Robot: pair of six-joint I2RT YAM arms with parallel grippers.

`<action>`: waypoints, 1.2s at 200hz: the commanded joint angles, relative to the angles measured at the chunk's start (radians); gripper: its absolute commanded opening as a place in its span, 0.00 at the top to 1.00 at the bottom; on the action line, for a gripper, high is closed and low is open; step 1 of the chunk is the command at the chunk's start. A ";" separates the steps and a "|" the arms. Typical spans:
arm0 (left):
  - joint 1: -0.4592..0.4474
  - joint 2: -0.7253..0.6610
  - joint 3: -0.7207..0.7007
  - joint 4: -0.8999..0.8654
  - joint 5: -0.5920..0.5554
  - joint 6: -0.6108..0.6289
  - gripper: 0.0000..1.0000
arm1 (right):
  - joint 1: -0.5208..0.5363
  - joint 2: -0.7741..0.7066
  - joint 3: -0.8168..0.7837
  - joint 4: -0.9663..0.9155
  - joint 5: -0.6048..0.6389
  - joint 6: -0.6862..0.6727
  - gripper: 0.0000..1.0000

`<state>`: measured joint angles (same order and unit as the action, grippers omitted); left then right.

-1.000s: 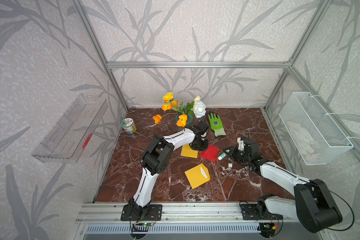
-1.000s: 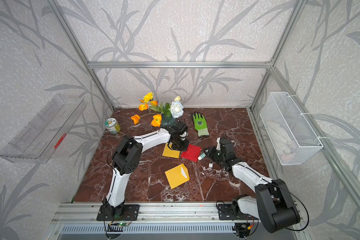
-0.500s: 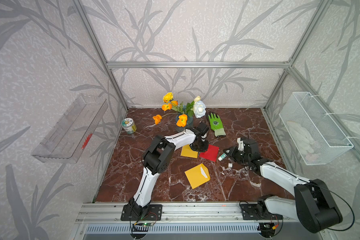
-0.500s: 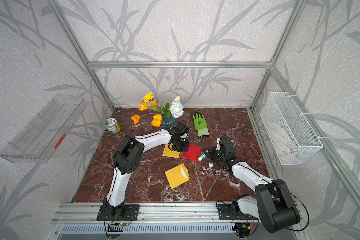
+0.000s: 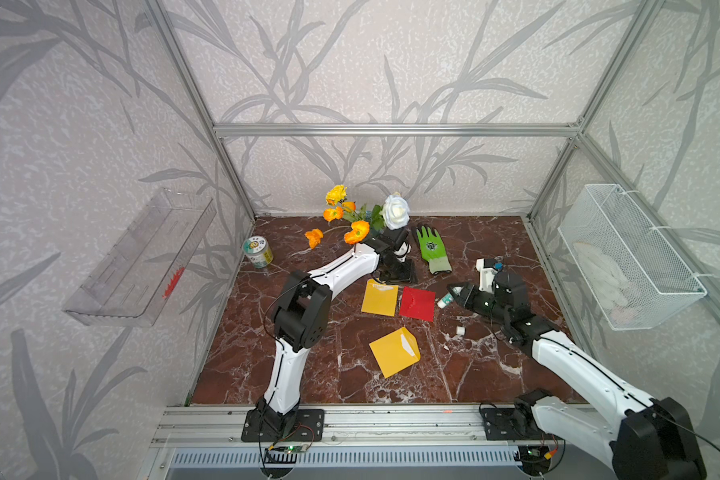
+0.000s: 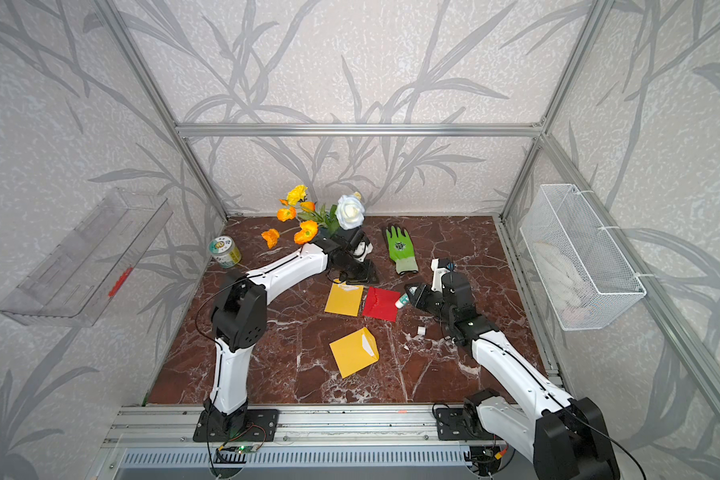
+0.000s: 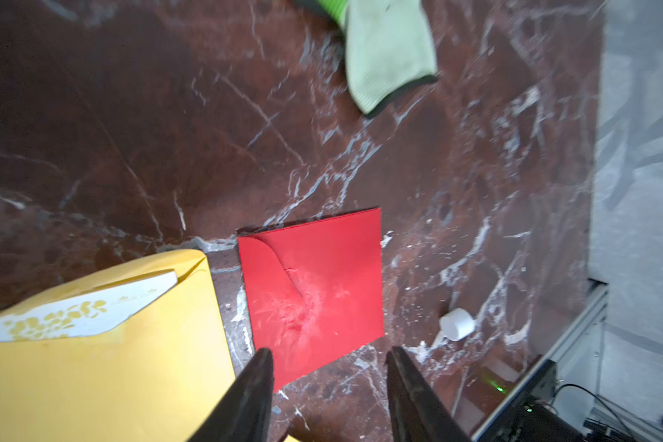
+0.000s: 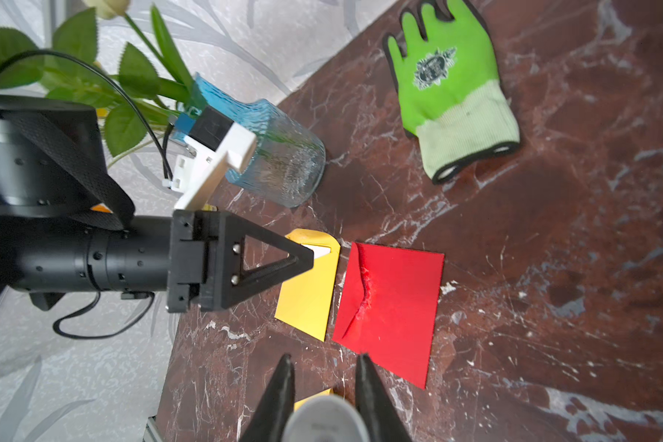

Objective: Seal the envelope with a glue stick
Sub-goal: Close the envelope at the center of the board, then apply the envelope at the center of the board.

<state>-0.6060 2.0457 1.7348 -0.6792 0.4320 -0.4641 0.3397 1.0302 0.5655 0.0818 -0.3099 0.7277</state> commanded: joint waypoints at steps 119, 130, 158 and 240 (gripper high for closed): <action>-0.022 -0.669 -0.766 0.207 0.087 -0.095 0.46 | 0.329 -0.098 -0.024 0.072 0.090 -0.382 1.00; -0.024 -0.711 -0.822 0.234 0.077 -0.110 0.45 | 0.349 -0.090 -0.044 0.099 0.092 -0.379 1.00; -0.034 -0.752 -0.953 0.331 0.077 -0.163 0.55 | 0.444 -0.052 -0.086 0.162 0.133 -0.408 1.00; -0.110 -0.634 -1.040 0.544 0.011 -0.227 0.91 | 0.676 0.159 -0.150 0.321 0.403 -0.516 1.00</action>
<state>-0.6987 1.3689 0.6888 -0.2108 0.4908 -0.6857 0.9943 1.1347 0.4374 0.2840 -0.0158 0.2481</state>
